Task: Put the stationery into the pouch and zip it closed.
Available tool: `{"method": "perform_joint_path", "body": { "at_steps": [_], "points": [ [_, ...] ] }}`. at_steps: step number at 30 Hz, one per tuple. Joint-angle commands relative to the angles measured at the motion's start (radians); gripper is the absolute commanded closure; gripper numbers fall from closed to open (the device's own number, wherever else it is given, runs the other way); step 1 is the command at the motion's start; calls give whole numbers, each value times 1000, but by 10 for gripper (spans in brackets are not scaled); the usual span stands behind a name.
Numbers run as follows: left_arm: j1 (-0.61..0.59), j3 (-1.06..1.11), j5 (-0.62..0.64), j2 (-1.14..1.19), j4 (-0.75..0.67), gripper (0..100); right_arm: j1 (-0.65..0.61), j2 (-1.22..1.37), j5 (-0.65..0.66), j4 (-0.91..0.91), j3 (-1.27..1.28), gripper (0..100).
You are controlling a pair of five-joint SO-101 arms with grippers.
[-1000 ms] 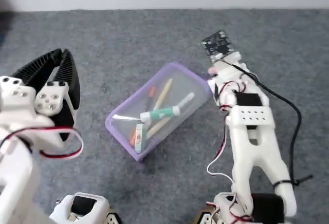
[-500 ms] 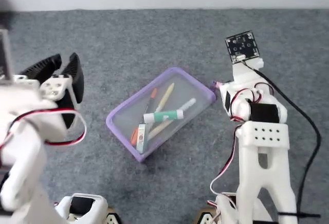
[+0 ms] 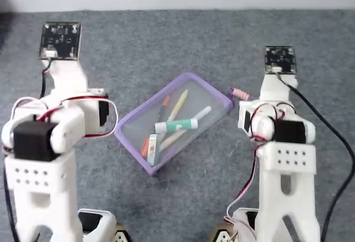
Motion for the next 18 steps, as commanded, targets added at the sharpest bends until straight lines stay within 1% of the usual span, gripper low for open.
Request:
{"method": "perform_joint_path", "body": {
  "at_steps": [1,4,10,12,15,18],
  "points": [
    [-6,8,8,-106,-37,988,2,-133,-31,58,17,991],
    [-6,94,9,-176,-94,988,4,-248,-28,70,78,991],
    [-6,377,9,-331,-272,987,7,-509,-34,76,262,991],
    [-9,460,9,-407,-344,986,7,-608,-34,70,324,991],
    [-23,590,5,-525,-407,985,2,-751,-32,67,425,991],
    [-28,728,9,-641,-500,985,2,-875,-32,76,511,991]
  ]
}}
